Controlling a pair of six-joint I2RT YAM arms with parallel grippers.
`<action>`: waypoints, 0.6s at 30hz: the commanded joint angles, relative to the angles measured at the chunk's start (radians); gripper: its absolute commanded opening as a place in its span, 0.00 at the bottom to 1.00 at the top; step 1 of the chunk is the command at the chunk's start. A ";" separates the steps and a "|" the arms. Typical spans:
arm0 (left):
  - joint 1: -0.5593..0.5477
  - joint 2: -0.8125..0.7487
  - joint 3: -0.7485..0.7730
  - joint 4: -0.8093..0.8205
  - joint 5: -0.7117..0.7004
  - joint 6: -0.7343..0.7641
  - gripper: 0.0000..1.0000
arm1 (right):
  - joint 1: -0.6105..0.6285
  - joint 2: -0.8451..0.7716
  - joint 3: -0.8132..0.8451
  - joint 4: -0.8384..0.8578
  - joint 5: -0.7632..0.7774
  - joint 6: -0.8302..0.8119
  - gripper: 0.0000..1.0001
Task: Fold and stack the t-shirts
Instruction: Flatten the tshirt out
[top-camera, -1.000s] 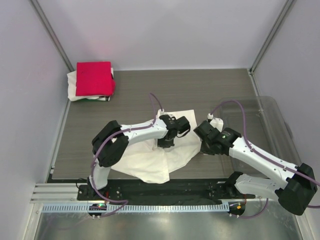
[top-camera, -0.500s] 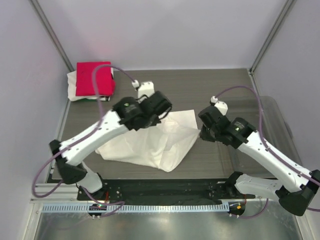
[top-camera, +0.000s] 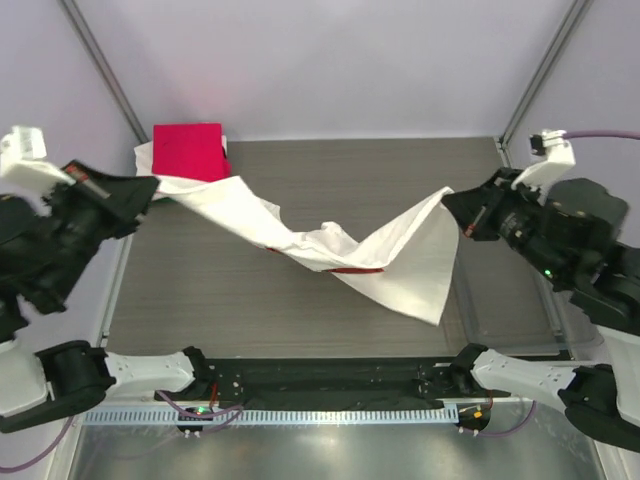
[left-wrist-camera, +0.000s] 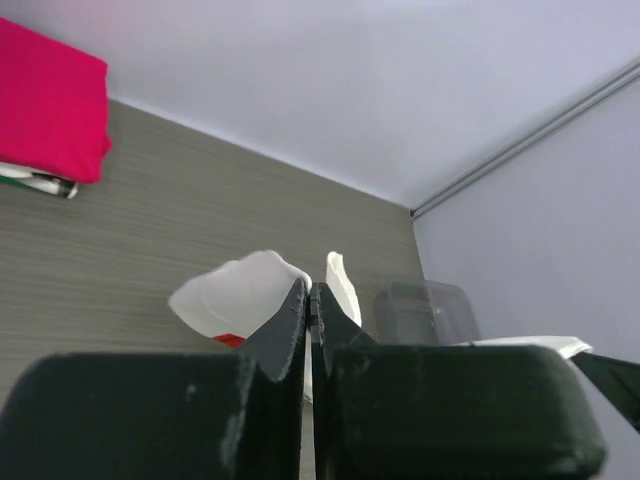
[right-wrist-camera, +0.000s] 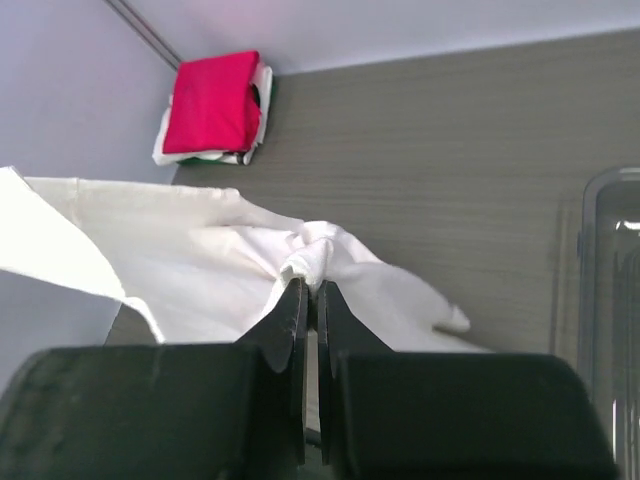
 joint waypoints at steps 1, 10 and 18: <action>-0.004 -0.079 -0.028 0.028 0.005 0.217 0.00 | 0.001 -0.067 0.066 0.043 -0.052 -0.142 0.01; 0.008 -0.252 -0.050 0.222 0.125 0.421 0.00 | 0.000 -0.230 0.052 0.163 -0.111 -0.210 0.01; 0.128 -0.283 0.023 0.352 0.402 0.565 0.00 | 0.000 -0.325 0.008 0.249 -0.305 -0.269 0.01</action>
